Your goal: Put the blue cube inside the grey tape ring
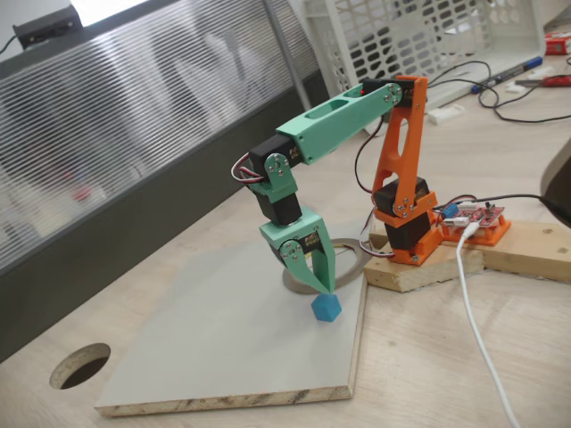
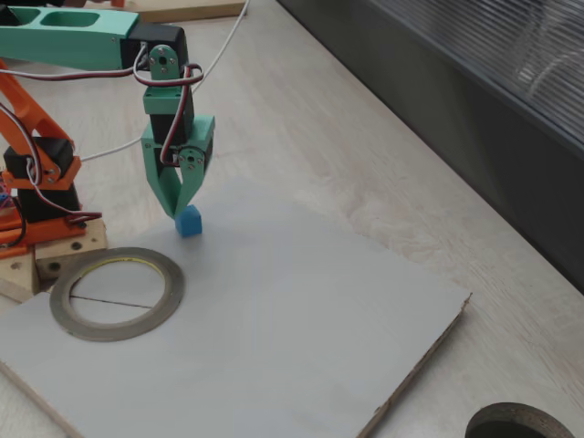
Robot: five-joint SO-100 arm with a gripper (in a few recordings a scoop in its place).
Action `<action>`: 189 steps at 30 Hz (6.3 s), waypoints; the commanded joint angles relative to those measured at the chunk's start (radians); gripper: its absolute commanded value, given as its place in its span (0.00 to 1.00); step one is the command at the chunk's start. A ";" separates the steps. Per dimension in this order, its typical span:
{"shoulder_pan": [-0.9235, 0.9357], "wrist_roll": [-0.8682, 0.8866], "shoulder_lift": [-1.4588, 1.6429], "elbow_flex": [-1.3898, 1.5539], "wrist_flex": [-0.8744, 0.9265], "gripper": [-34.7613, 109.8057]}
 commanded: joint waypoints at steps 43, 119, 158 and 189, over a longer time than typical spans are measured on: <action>-0.009 0.021 0.021 0.002 0.337 0.93; -0.025 0.012 -0.081 0.137 0.037 0.96; -0.023 0.020 -0.075 0.084 -0.035 0.44; -0.009 0.020 0.213 0.064 -0.112 0.33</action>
